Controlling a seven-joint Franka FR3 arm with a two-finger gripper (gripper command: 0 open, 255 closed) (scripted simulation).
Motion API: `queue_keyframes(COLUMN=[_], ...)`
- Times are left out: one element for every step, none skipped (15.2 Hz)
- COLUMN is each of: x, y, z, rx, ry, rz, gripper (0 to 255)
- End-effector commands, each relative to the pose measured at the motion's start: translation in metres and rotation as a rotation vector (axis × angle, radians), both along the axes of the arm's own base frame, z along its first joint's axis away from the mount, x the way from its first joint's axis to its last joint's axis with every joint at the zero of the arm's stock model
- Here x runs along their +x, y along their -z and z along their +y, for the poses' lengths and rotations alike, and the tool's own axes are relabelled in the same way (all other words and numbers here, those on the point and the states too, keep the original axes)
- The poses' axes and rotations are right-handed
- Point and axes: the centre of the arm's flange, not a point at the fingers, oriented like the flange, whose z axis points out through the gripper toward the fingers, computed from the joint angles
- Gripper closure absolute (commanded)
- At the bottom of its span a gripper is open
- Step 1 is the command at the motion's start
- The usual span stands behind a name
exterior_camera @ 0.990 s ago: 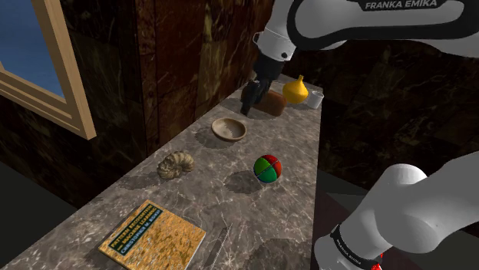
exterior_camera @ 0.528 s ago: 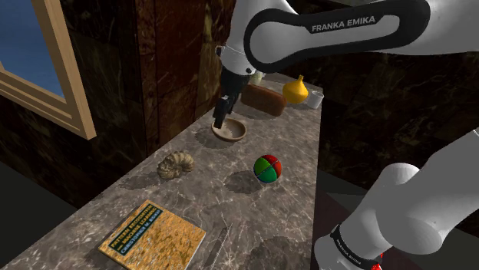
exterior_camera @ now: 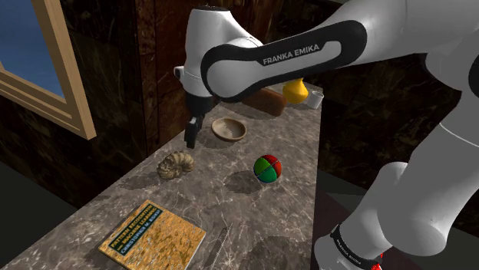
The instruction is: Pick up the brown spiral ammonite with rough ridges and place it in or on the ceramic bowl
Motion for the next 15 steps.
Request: queue_keyframes(x=[0.010, 0.012, 0.013, 0.013, 0.014, 0.014, 0.015, 0.015, 0.015, 0.016, 0.016, 0.016, 0.016, 0.016, 0.016], y=[0.017, 0.025, 0.031, 0.036, 0.042, 0.047, 0.052, 0.057, 0.063, 0.068, 0.071, 0.071, 0.071, 0.071, 0.071], z=[0.027, 0.038, 0.047, 0.047, 0.047, 0.046, 0.046, 0.046, 0.046, 0.045, 0.045, 0.045, 0.045, 0.045, 0.045], rx=[-0.016, -0.024, -0.031, -0.031, -0.031, -0.031, -0.031, -0.031, -0.031, -0.031, -0.031, -0.031, -0.031, -0.031, -0.031], ry=[-0.057, -0.085, -0.106, -0.106, -0.106, -0.106, -0.106, -0.106, -0.106, -0.106, -0.106, -0.106, -0.106, -0.106, -0.106], rz=[0.001, 0.002, 0.003, 0.003, 0.003, 0.003, 0.003, 0.003, 0.003, 0.003, 0.003, 0.003, 0.003, 0.003, 0.003], gripper=[0, 0, 0, 0, 0, 0, 0, 0, 0, 0, 0, 0, 0, 0, 0])
